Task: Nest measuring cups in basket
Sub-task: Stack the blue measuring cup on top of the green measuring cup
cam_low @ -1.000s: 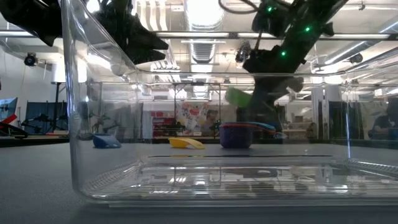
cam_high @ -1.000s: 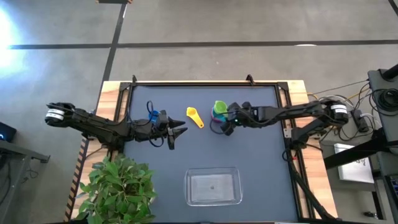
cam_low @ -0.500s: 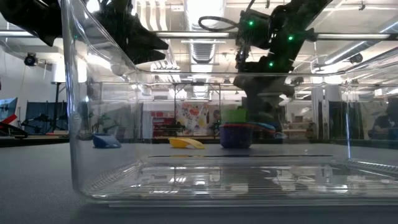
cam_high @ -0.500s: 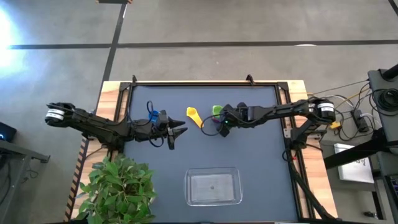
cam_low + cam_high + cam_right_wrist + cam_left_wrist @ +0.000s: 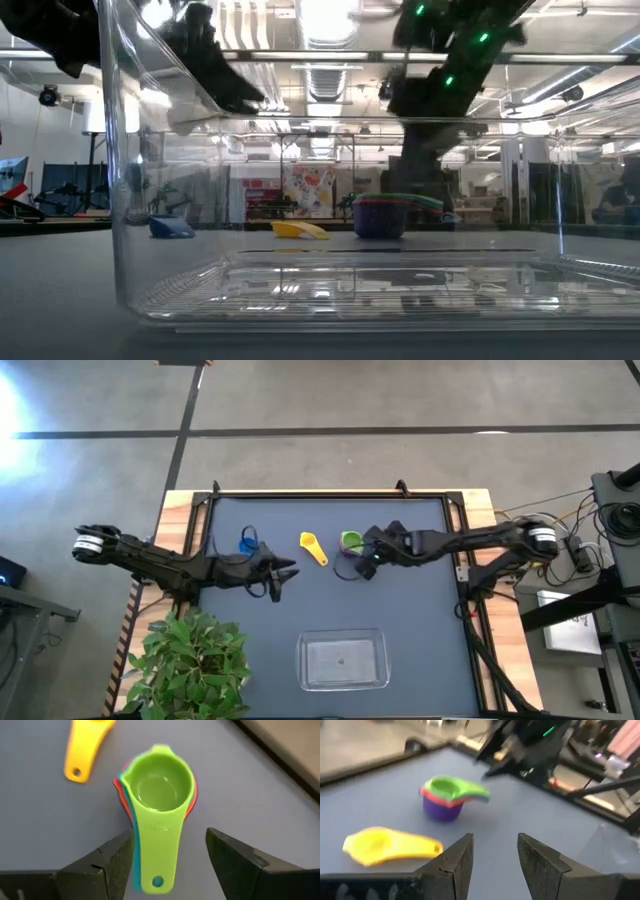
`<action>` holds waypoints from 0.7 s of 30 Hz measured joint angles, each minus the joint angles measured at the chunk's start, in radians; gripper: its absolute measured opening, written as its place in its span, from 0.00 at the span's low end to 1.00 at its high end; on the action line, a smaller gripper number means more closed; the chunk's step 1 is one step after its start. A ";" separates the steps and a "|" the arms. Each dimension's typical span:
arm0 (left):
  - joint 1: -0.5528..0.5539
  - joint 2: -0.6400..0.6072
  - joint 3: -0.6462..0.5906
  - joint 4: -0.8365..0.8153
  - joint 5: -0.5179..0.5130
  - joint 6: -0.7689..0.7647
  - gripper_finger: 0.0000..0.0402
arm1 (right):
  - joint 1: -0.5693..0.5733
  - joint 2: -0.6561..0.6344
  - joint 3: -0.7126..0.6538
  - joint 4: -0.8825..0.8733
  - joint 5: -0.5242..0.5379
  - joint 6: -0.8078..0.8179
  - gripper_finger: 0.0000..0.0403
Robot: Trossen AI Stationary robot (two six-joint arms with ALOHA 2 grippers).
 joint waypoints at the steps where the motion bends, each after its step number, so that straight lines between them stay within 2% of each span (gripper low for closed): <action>1: 0.000 0.000 0.000 -0.028 -0.002 -0.021 0.34 | 0.018 -0.029 -0.013 0.007 0.021 0.000 0.58; 6: 0.015 -0.002 0.019 -0.175 -0.037 -0.090 0.34 | 0.118 -0.170 -0.094 0.045 0.109 0.000 0.56; 10: 0.052 -0.001 0.140 -0.533 -0.048 -0.161 0.34 | 0.197 -0.251 -0.171 0.058 0.202 0.007 0.55; 13: 0.077 0.013 0.258 -0.842 -0.082 -0.200 0.34 | 0.254 -0.294 -0.223 0.061 0.246 0.048 0.55; 15: 0.090 0.021 0.321 -0.990 -0.091 -0.203 0.34 | 0.296 -0.318 -0.260 0.088 0.271 0.072 0.55; 18: 0.107 0.026 0.385 -1.127 -0.091 -0.203 0.34 | 0.363 -0.348 -0.325 0.169 0.277 0.075 0.55; 21: 0.122 0.027 0.406 -1.180 -0.089 -0.201 0.34 | 0.427 -0.374 -0.388 0.266 0.276 0.071 0.55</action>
